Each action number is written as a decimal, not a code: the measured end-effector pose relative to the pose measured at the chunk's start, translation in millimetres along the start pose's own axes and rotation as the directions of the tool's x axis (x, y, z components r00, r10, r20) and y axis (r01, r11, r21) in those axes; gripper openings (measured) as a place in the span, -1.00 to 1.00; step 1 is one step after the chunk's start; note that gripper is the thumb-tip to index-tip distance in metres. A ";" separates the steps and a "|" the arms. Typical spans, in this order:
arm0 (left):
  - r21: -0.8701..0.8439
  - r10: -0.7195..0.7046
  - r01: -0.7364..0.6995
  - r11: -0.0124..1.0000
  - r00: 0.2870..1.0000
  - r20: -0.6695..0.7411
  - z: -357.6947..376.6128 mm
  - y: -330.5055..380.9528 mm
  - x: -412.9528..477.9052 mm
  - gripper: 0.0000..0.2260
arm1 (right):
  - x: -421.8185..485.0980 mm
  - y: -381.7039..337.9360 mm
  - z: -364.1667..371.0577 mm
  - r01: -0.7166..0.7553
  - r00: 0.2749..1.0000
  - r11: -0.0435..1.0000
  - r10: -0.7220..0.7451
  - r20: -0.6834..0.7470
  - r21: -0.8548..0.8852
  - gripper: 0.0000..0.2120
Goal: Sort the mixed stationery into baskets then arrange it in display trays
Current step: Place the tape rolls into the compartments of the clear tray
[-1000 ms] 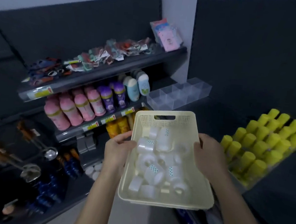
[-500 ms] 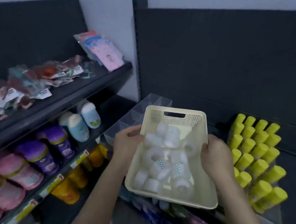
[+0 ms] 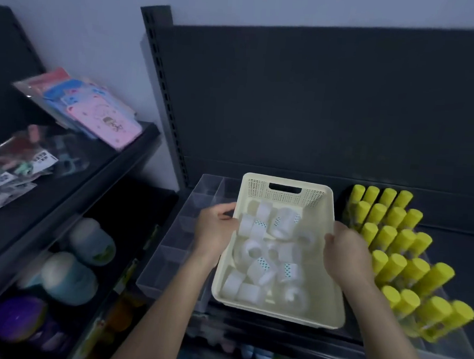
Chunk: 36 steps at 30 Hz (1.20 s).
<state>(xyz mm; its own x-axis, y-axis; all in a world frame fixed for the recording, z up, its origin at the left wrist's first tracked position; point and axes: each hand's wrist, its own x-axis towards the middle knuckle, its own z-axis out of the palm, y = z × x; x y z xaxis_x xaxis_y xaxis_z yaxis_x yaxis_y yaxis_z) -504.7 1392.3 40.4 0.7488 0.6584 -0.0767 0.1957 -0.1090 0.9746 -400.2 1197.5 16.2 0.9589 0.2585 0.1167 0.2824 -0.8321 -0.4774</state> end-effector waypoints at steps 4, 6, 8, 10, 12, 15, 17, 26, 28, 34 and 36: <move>0.100 0.035 -0.036 0.994 0.999 0.006 7.2 -8.8 25.9 -0.63 | 17.6 -0.8 11.0 -0.027 1.000 1.000 0.027 0.014 -0.016 -0.89; 0.151 0.028 -0.024 0.988 0.999 -0.026 9.1 -17.4 37.4 -0.63 | 24.3 -2.9 17.5 -0.029 0.999 0.999 0.030 0.031 -0.034 -0.89; 0.190 0.010 0.000 0.982 0.999 -0.052 10.5 -26.3 46.1 -0.64 | 27.9 -3.9 25.1 -0.042 0.998 0.998 0.044 0.037 -0.054 -0.87; 0.235 0.020 -0.009 0.972 0.999 -0.046 11.6 -32.4 54.1 -0.71 | 29.4 -4.2 31.1 -0.056 0.997 0.996 0.059 0.046 -0.072 -0.87; 0.266 0.077 -0.074 0.961 0.997 -0.001 14.0 -31.8 63.3 -0.79 | 31.6 -3.5 34.9 -0.070 0.996 0.993 0.075 0.049 -0.092 -0.86; 0.313 0.136 -0.136 0.940 0.990 0.023 15.9 -23.6 73.7 -0.78 | 33.9 -3.7 36.5 -0.075 0.996 0.991 0.079 0.032 -0.114 -0.83; 0.386 0.177 -0.180 0.905 0.983 0.044 13.6 -22.8 78.7 -0.77 | 36.2 -4.4 36.4 -0.079 0.996 0.990 0.083 0.023 -0.117 -0.84; 0.457 0.188 -0.578 0.676 0.735 0.651 12.9 -30.2 69.9 -0.62 | 27.2 -25.7 32.0 -0.088 0.985 0.995 0.081 -0.154 -0.037 -0.71; 0.459 0.077 -0.639 0.617 0.629 0.773 20.5 -32.8 71.3 -0.48 | 24.4 -28.9 33.6 -0.080 0.989 0.996 0.083 -0.121 0.025 -0.67; 0.412 -0.138 -0.801 0.435 0.393 0.909 34.6 -31.9 76.6 -0.33 | 14.2 -33.6 38.3 -0.082 0.988 0.992 0.093 -0.120 0.094 -0.68; 0.395 -0.098 -0.768 0.504 0.403 0.910 35.5 -32.0 79.0 -0.46 | 8.7 -36.5 41.4 -0.076 0.986 0.993 0.089 -0.142 0.091 -0.69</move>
<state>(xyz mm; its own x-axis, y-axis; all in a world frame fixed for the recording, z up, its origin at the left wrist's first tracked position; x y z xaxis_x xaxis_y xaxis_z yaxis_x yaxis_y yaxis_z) -429.3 1421.3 -4.4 0.8588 -0.4015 -0.3182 -0.2264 -0.8546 0.4673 -403.3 1250.5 -1.4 0.9741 0.1112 0.1967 0.2051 -0.8010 -0.5625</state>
